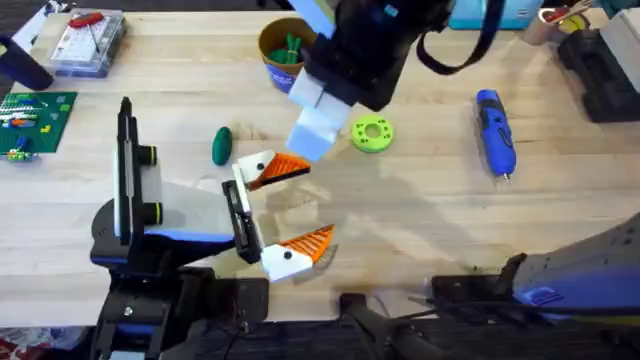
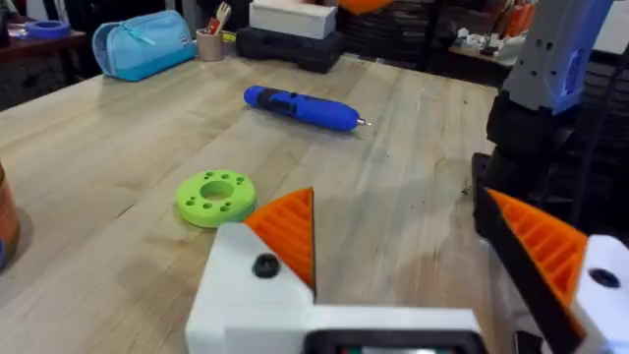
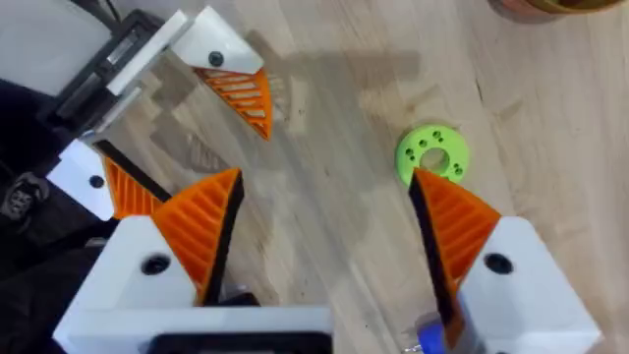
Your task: Pick up the gripper from the table and insert it into the empty holder that is missing its gripper. Then pick up a screw, insert it into the mounting hole, and use the screwdriver to tighten it. Finally, clean up the table by picking up the vegetable and placing it into the bucket.
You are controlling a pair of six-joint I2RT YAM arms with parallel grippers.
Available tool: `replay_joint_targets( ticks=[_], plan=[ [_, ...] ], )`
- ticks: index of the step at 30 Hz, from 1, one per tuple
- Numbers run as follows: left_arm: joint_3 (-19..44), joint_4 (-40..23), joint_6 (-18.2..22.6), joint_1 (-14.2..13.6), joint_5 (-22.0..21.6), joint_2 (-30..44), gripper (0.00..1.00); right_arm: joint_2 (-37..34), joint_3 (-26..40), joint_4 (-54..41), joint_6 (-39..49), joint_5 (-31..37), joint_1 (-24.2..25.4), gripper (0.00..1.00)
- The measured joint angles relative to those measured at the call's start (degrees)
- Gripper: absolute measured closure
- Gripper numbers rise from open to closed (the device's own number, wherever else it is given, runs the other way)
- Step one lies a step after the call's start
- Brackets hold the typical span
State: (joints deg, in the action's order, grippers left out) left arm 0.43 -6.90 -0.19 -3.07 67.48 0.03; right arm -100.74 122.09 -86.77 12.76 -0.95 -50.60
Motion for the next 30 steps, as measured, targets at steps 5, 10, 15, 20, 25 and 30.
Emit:
replay_joint_targets(
  ticks=[5, 10, 15, 20, 25, 30],
  plan=[
    [0.00, 0.00, -0.04, 0.00, -0.02, 0.00, 0.270, 0.01, 0.01, 0.12, -0.34, -0.02, -0.01, 0.011],
    [0.00, 0.01, 0.48, 0.00, -0.04, 0.00, 0.970, 0.01, -0.01, 0.12, -0.71, -0.04, 0.21, 0.011],
    [0.00, 0.00, 0.44, 0.00, -0.04, 0.00, 0.996, 0.01, 0.01, -0.12, -1.36, -1.80, 1.53, 0.011],
    [0.00, 0.00, 0.44, 0.00, -0.04, 0.00, 0.996, 0.01, -0.04, -1.48, -1.90, -6.46, 4.24, 0.011],
    [0.00, 0.00, 0.45, 0.00, -0.04, 0.00, 0.996, 1.24, -3.80, -1.72, -2.07, -8.57, 6.18, 0.011],
    [0.00, 0.01, 0.45, 0.00, -0.04, 0.00, 0.996, 6.09, -13.27, 1.68, -2.84, -9.04, 9.55, 0.011]
  ],
)
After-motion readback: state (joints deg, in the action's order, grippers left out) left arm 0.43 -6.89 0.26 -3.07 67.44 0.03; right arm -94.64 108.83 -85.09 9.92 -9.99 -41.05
